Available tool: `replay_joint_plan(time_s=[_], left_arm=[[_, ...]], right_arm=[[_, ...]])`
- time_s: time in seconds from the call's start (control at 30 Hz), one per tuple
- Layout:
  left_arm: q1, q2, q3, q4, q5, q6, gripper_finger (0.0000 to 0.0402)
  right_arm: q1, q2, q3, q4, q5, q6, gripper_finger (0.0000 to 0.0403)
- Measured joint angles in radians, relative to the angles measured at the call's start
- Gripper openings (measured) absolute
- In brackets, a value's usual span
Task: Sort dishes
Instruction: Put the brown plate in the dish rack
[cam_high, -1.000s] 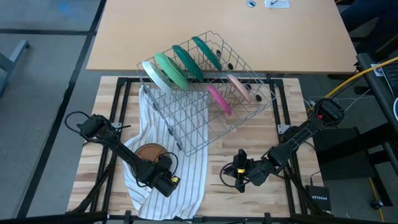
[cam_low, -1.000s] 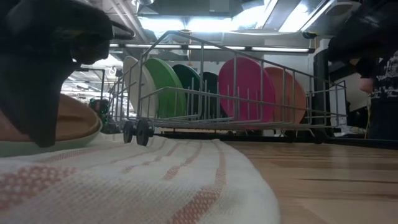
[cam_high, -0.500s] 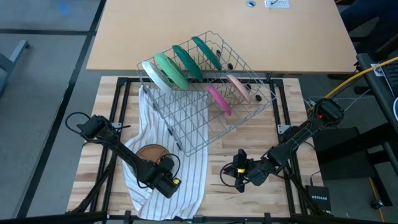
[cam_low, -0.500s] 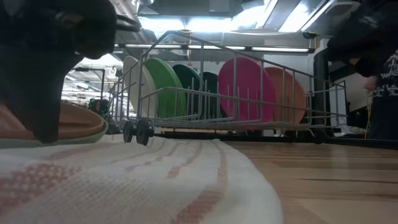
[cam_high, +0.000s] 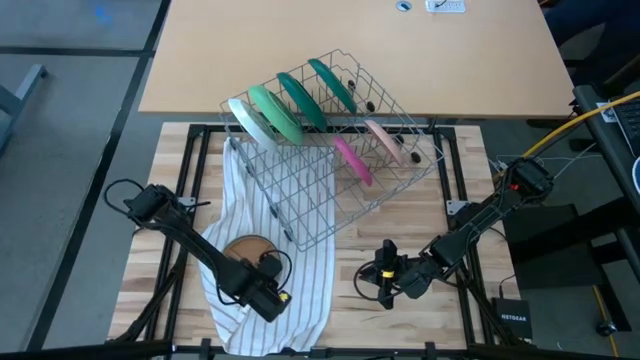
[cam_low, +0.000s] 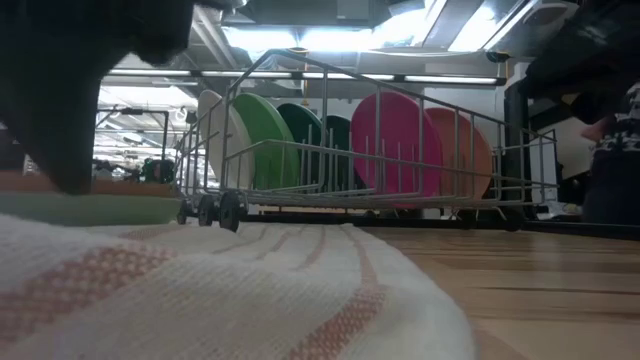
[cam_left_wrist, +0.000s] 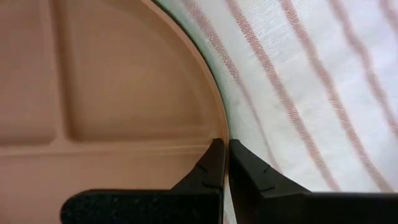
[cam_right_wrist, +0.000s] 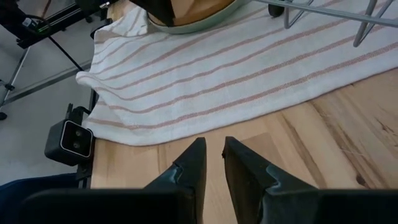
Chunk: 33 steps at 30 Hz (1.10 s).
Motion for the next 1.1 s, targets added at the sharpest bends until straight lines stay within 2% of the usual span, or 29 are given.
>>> replay_joint_plan(time_s=[0.53, 0.87, 1.1], left_arm=[[-0.089, -0.207, 0.001, 0.026, -0.139, -0.033, 0.0000], [-0.197, -0.312, 0.002, 0.185, -0.376, -0.027, 0.0000], [-0.257, -0.333, 0.002, 0.403, -0.535, 0.104, 0.0000]], right_arm=[[0.000, 0.000, 0.000, -0.006, 0.003, 0.000, 0.0062], [0.000, 0.000, 0.000, -0.006, 0.005, 0.000, 0.0062], [0.000, 0.000, 0.000, -0.006, 0.006, 0.000, 0.0062]])
